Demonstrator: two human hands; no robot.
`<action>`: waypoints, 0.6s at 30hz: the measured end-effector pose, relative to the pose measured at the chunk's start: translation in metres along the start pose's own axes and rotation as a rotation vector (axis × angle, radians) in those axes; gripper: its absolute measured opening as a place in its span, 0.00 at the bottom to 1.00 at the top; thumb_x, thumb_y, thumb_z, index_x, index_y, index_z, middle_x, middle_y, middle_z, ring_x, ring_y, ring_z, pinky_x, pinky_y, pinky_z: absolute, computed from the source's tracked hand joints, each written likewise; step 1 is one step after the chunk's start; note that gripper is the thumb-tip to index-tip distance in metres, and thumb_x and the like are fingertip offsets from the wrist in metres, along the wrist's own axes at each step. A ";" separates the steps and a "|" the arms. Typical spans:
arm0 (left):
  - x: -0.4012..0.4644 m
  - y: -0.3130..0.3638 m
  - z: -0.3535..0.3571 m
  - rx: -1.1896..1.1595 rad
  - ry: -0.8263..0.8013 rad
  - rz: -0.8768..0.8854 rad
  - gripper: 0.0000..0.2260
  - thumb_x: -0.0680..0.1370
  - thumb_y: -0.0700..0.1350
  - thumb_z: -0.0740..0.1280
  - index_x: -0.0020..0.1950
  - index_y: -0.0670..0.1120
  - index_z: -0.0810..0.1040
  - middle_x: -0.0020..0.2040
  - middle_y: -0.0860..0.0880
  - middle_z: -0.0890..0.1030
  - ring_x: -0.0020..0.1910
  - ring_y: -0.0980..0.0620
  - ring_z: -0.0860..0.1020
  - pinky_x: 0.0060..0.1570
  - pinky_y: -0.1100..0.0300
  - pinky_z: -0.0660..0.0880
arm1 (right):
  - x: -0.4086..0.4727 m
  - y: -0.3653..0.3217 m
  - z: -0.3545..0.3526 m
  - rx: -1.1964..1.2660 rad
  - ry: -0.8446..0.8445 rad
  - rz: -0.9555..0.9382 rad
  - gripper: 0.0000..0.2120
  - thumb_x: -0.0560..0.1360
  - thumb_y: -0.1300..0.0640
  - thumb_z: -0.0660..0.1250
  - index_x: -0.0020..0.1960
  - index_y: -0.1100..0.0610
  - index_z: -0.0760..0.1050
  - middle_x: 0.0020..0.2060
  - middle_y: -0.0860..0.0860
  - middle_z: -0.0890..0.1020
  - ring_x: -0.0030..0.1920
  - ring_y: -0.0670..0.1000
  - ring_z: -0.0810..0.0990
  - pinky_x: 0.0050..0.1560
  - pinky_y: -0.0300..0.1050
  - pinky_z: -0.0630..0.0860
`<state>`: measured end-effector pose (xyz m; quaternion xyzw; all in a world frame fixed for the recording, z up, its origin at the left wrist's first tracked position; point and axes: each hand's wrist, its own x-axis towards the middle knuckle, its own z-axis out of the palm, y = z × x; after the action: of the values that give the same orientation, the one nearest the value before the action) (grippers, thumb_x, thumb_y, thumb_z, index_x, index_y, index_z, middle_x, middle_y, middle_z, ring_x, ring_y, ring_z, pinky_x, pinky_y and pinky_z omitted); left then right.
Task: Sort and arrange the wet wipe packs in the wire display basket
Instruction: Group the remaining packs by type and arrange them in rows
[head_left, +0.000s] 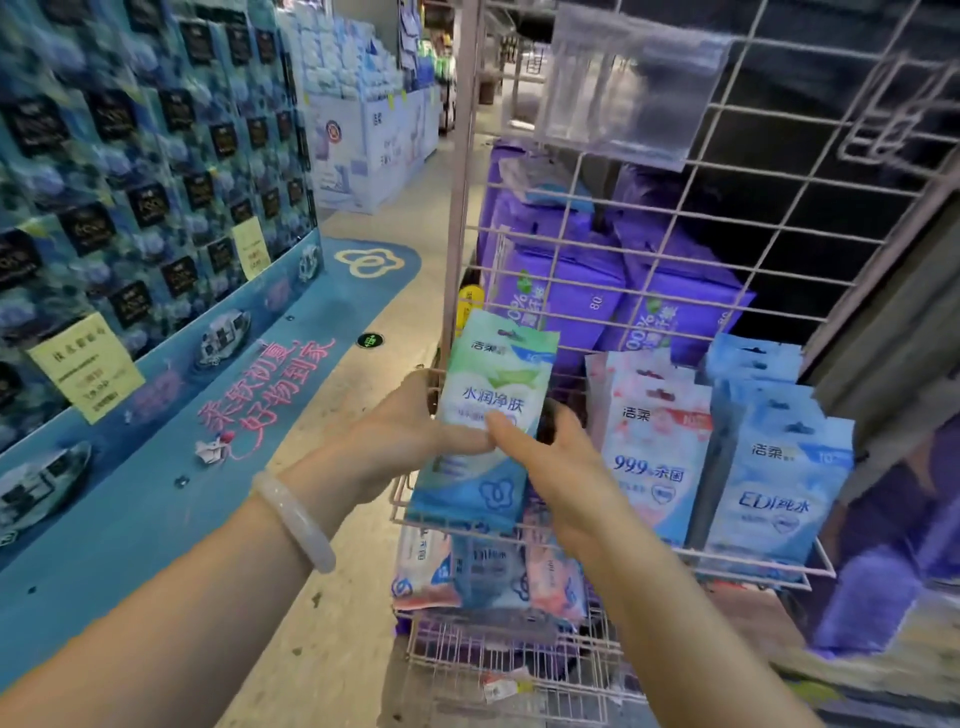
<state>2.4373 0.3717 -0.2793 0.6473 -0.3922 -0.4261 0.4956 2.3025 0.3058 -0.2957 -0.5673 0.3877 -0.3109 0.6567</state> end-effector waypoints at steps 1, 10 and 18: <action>0.003 0.002 -0.001 -0.031 -0.035 -0.002 0.13 0.68 0.37 0.74 0.45 0.53 0.76 0.46 0.50 0.85 0.44 0.54 0.83 0.38 0.61 0.78 | 0.004 0.001 -0.001 0.021 0.000 0.003 0.29 0.66 0.52 0.74 0.63 0.56 0.68 0.56 0.53 0.81 0.52 0.51 0.82 0.49 0.47 0.81; 0.028 0.007 0.007 -0.197 -0.208 -0.243 0.08 0.70 0.33 0.69 0.36 0.43 0.85 0.35 0.43 0.85 0.32 0.47 0.84 0.32 0.57 0.81 | 0.013 -0.008 0.009 0.288 -0.079 0.296 0.26 0.63 0.49 0.74 0.58 0.60 0.77 0.52 0.61 0.83 0.49 0.59 0.82 0.48 0.49 0.79; 0.023 0.013 -0.004 -0.169 -0.167 0.231 0.39 0.56 0.30 0.75 0.66 0.40 0.68 0.57 0.41 0.81 0.54 0.46 0.81 0.48 0.56 0.80 | 0.018 -0.022 0.003 0.182 -0.167 -0.219 0.34 0.62 0.70 0.74 0.65 0.55 0.68 0.54 0.58 0.82 0.53 0.56 0.82 0.51 0.48 0.80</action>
<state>2.4471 0.3490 -0.2701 0.5162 -0.4668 -0.4500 0.5596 2.3151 0.2884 -0.2771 -0.5683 0.2376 -0.3662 0.6975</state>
